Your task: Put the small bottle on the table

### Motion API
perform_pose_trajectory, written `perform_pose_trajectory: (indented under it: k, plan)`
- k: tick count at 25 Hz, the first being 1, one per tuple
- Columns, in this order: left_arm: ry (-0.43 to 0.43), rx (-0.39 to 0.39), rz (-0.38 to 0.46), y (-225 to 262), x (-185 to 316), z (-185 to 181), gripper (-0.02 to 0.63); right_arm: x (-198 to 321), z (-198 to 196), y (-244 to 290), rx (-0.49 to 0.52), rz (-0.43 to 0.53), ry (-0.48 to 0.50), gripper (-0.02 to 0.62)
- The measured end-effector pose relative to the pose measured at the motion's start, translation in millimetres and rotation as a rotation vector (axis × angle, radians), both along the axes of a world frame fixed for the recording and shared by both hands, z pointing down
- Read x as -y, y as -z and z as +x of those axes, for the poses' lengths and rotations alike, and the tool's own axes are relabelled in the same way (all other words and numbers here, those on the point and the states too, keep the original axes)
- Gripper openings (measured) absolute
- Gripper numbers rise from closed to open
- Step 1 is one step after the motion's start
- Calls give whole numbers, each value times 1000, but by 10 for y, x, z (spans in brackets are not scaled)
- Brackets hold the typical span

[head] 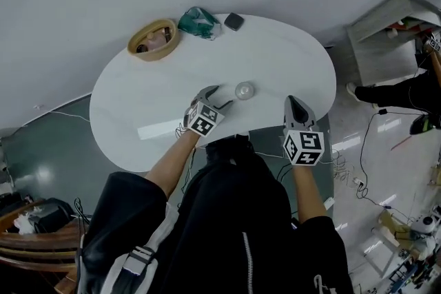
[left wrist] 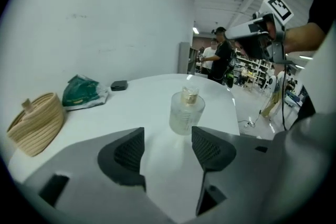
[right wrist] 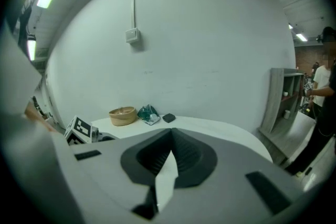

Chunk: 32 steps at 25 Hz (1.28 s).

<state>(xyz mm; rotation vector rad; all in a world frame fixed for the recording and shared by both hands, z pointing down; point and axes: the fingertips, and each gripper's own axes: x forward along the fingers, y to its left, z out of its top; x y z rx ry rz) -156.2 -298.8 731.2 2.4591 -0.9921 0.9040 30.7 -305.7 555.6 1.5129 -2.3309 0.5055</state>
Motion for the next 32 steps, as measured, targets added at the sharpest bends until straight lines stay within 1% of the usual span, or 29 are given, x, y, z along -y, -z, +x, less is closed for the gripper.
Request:
perform_pose_trajectory:
  k: [2, 4, 8, 10, 12, 15, 19, 22, 32]
  plan:
    - [64, -33, 14, 120, 0, -233, 224, 97, -163, 12, 9, 7, 44, 2]
    - [135, -60, 48, 319, 44, -449, 177, 198, -348, 34, 16, 17, 92, 2]
    - [325, -134, 80, 758, 118, -934, 60, 381, -760, 107, 26, 46, 194, 2]
    - [397, -159, 113, 955, 130, -1150, 9, 455, -938, 157, 29, 63, 239, 2]
    - [429, -164, 148, 1140, 137, -1290, 2, 538, -1076, 198, 32, 79, 273, 2]
    - [449, -166, 201, 1407, 126, -1410, 1, 646, -1221, 266, 41, 101, 306, 2]
    - [469, -178, 266, 1707, 95, -1502, 0, 725, -1347, 371, 36, 151, 333, 2]
    - [475, -193, 301, 1870, 100, -1513, 0, 746, -1372, 438, 39, 180, 339, 2]
    - [454, -222, 312, 1939, 216, -1374, 0, 750, -1234, 425, 24, 181, 320, 2]
